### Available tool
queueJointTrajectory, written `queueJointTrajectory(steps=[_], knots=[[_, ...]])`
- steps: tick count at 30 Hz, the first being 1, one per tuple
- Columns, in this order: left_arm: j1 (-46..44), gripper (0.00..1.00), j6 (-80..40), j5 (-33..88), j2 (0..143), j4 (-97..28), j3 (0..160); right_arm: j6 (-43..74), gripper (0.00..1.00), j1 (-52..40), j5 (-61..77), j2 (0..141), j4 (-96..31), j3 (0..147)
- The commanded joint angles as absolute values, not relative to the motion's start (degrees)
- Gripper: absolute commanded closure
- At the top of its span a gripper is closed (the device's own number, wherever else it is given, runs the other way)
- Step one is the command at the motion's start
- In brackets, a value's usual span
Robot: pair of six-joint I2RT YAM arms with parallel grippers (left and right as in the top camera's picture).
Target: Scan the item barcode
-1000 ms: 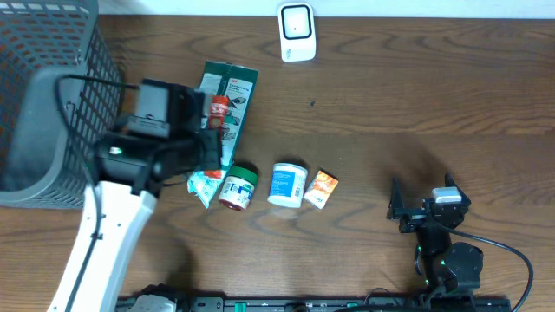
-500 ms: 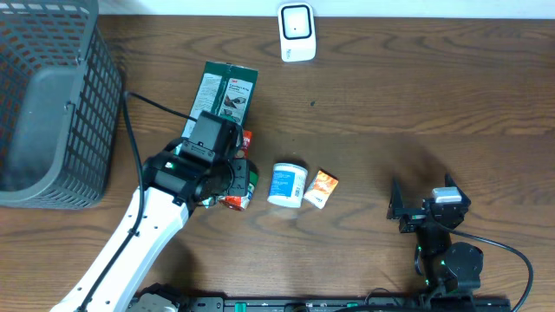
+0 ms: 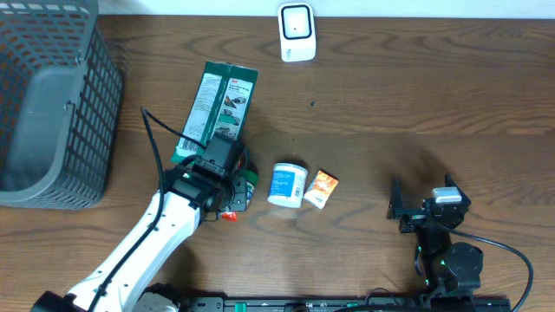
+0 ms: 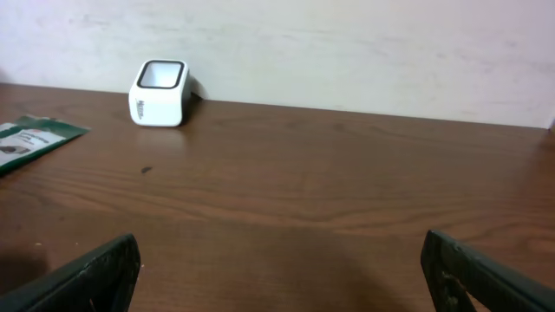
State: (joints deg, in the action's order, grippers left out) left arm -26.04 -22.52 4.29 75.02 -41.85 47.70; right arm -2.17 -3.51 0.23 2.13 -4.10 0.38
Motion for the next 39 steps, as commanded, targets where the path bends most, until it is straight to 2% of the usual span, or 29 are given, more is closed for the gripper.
queueJointTrajectory(steps=[1, 18, 24, 25, 27, 28, 30, 35, 39], knots=[[-26.2, 0.93, -23.5, 3.4, 75.3, -40.0, 46.3, -2.4, 0.01, -3.0, 0.3, 1.9, -4.4, 0.3], [-26.2, 0.92, -23.5, 3.4, 78.3, -36.9, 45.8, -2.4, 0.01, -3.0, 0.3, 1.9, -4.4, 0.3], [-26.2, 0.83, -23.2, 3.4, 78.2, -36.7, 45.9, -2.4, 0.01, -3.0, 0.3, 1.9, -4.4, 0.3], [-26.2, 0.77, -23.2, 3.4, 78.2, -36.6, 45.9, -2.4, 0.01, -3.0, 0.3, 1.9, -4.4, 0.3], [-26.2, 0.52, -23.2, 3.4, 78.1, -36.5, 46.2, -2.4, 0.01, -3.0, 0.3, 1.9, -4.4, 0.3], [-26.2, 0.44, -23.2, 3.4, 78.1, -36.5, 46.5, -2.4, 0.01, -3.0, 0.3, 1.9, -4.4, 0.3], [-26.2, 0.33, -23.2, 3.4, 77.6, -36.6, 47.9, -2.4, 0.01, -3.0, 0.3, 1.9, -4.4, 0.3], [-26.0, 0.28, -19.2, 3.2, 74.3, -39.2, 56.6, -2.4, 0.01, -3.0, 0.3, 1.9, -4.4, 0.3], [-24.7, 0.23, -17.5, -2.5, 73.3, -45.4, 65.8, -2.4, 0.01, -3.0, 0.3, 1.9, -4.4, 0.3]])
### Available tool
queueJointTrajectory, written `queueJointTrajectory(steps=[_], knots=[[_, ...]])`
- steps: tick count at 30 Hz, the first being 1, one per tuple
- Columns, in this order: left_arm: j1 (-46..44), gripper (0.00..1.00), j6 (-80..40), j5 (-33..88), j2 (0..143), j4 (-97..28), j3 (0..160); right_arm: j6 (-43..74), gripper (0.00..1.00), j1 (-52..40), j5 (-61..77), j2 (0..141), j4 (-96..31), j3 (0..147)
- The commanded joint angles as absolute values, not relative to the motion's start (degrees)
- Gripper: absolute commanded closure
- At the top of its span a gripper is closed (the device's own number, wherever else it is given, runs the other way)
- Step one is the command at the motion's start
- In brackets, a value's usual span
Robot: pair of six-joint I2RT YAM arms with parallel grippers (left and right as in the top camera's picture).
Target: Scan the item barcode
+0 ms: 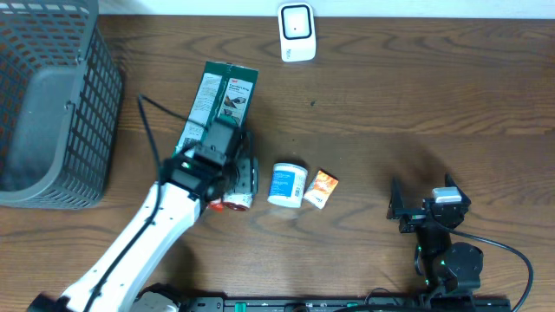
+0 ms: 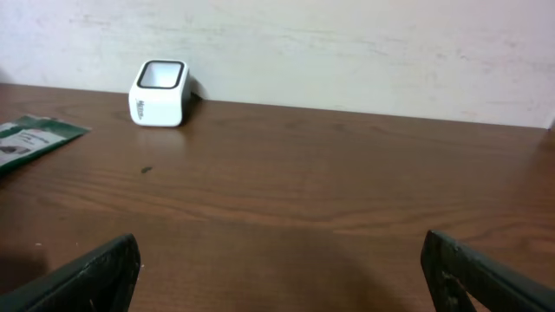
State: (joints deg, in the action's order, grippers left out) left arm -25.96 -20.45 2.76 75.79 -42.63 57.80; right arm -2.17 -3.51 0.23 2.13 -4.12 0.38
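A small bottle with a red cap (image 1: pixel 243 184) is at the tip of my left gripper (image 1: pixel 236 173), which appears shut on it just right of the green packet (image 1: pixel 217 100). The white barcode scanner (image 1: pixel 297 32) stands at the table's far edge, also visible as the scanner (image 2: pixel 159 93) in the right wrist view. My right gripper (image 1: pixel 422 208) rests near the front right. In its own view the right gripper (image 2: pixel 282 277) is wide open with only bare table between the fingers (image 2: pixel 95 277).
A white jar (image 1: pixel 287 185) and an orange sachet (image 1: pixel 322 188) lie just right of the bottle. A grey mesh basket (image 1: pixel 52 104) fills the far left. The green packet's corner (image 2: pixel 30 139) shows at the left of the right wrist view.
My left gripper has shifted a little toward the far side, and the red-capped bottle has moved with it and shows more fully. The right arm has not moved.
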Motion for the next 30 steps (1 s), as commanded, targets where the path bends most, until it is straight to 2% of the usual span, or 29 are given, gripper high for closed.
queueJointTrajectory(steps=[1, 8, 16, 30], knots=[[-24.0, 0.22, -16.7, -3.4, 73.3, -46.8, 68.2, -2.4, 0.01, -3.0, 0.3, 1.9, -4.4, 0.3], [-14.3, 0.21, -13.9, -3.7, 73.1, -50.5, 83.4, -2.4, 0.01, -3.0, 0.3, 1.9, -4.4, 0.3], [-2.6, 0.21, -12.5, -3.7, 72.2, -48.8, 85.9, -2.4, 0.01, -3.0, 0.3, 1.9, -4.4, 0.3], [-0.9, 0.20, -12.5, -3.7, 72.3, -48.8, 85.8, -2.4, 0.01, -3.0, 0.3, 1.9, -4.4, 0.3]])
